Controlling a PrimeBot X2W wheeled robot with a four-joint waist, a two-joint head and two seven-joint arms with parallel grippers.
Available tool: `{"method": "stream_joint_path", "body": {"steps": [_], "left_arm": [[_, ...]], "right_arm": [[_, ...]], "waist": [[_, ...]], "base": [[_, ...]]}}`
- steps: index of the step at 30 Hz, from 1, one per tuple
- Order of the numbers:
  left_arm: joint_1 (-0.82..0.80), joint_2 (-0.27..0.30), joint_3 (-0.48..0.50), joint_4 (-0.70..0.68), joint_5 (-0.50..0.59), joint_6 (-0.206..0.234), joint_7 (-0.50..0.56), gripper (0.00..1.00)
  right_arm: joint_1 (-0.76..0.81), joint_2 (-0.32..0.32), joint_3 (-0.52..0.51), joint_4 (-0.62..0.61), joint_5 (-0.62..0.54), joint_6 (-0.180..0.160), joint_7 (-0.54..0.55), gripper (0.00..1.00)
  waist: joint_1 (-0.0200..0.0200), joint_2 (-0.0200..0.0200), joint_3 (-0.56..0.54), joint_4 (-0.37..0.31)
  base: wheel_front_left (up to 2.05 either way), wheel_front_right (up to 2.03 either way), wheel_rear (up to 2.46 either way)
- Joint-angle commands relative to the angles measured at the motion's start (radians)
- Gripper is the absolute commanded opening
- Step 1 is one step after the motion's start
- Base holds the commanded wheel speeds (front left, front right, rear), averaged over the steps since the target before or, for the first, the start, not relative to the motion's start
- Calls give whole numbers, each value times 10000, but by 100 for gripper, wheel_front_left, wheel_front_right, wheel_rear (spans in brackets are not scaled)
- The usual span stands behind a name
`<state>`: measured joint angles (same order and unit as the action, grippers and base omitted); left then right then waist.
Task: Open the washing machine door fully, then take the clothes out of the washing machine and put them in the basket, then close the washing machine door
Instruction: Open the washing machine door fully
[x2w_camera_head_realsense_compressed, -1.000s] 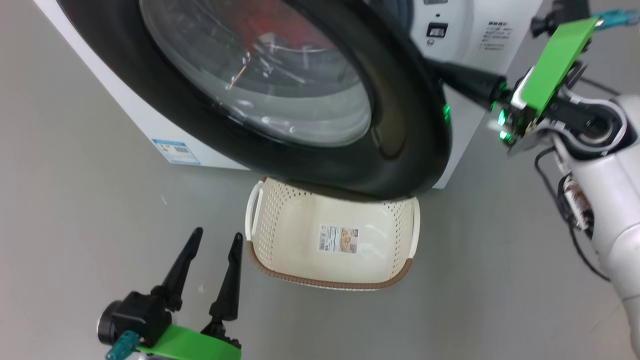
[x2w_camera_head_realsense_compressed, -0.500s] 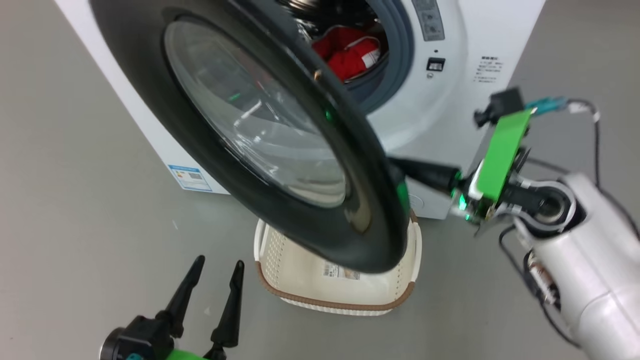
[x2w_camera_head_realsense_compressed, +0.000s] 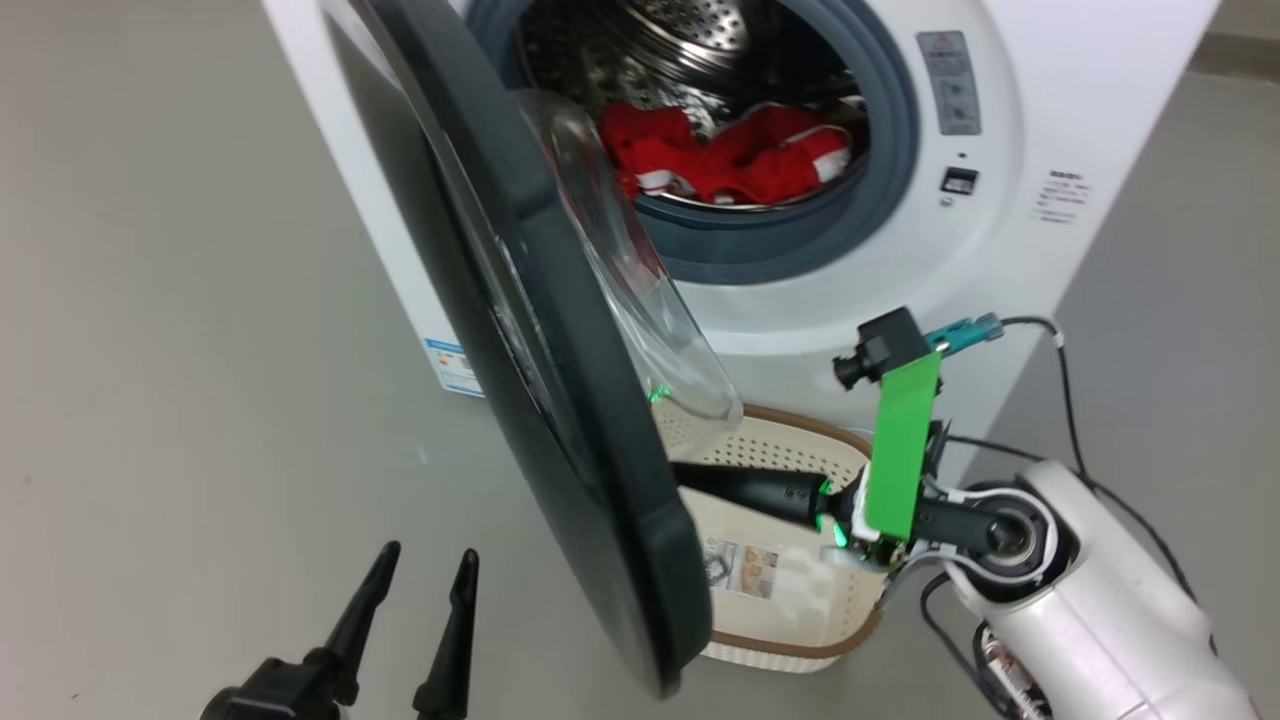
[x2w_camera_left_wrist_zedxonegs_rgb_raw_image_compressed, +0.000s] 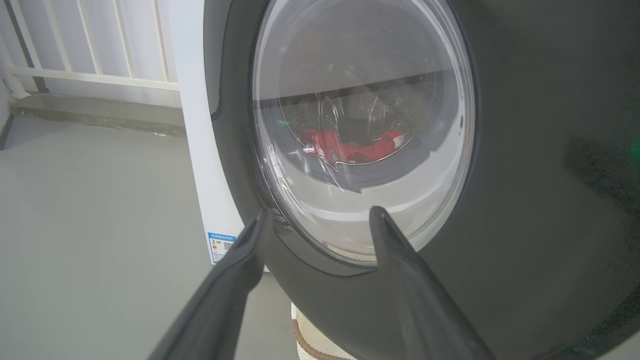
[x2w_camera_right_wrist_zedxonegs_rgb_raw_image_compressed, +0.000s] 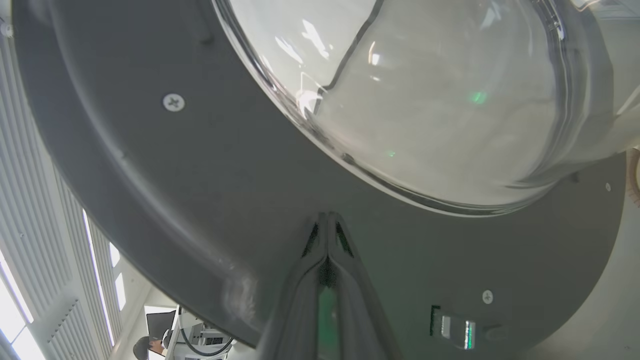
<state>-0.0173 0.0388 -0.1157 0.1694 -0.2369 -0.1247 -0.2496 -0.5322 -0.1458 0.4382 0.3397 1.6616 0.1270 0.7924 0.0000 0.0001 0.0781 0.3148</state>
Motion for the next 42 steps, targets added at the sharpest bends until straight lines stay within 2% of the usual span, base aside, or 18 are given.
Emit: {"method": "stream_joint_path", "body": {"steps": [1, 12, 19, 33, 34, 35, 36, 42], "left_arm": [[-94, 114, 401, -194, 152, 2, -122, 100], [162, 114, 747, -30, 379, 71, -122, 100], [234, 114, 870, 17, 441, 126, -122, 100], [236, 114, 969, 46, 460, 145, -122, 100], [221, 114, 976, 49, 454, 150, -122, 100], [203, 114, 983, 50, 444, 156, -122, 100], [185, 114, 991, 55, 433, 160, -122, 100], [110, 114, 1100, 100, 390, 177, -122, 100]], "right_arm": [[83, 248, 168, -379, -91, 37, 9, 0], [715, 786, 612, -713, -111, 37, -151, 0], [802, 931, 1085, -761, -192, 37, -576, 0], [646, 954, 1607, -839, 146, 37, -1191, 0], [644, 954, 1604, -810, 96, 37, -1236, 24], [651, 954, 1588, -759, 12, 37, -1296, 78], [673, 954, 1565, -705, -49, 37, -1347, 100], [933, 884, 1377, -549, -551, 37, -1756, 100]], "waist": [[0, -1, -256, 388], [0, -1, -777, 1359], [0, -1, -891, 1735], [0, -1, -910, 1810], [0, -1, -901, 1802], [0, -1, -904, 1794], [0, -1, -906, 1788], [0, -1, -886, 1662]], "base": [[0, 0, 0], [0, 0, 0], [0, 0, 0], [0, 0, 0], [0, 0, 0], [0, 0, 0], [0, 0, 0], [0, 0, 0]]}}
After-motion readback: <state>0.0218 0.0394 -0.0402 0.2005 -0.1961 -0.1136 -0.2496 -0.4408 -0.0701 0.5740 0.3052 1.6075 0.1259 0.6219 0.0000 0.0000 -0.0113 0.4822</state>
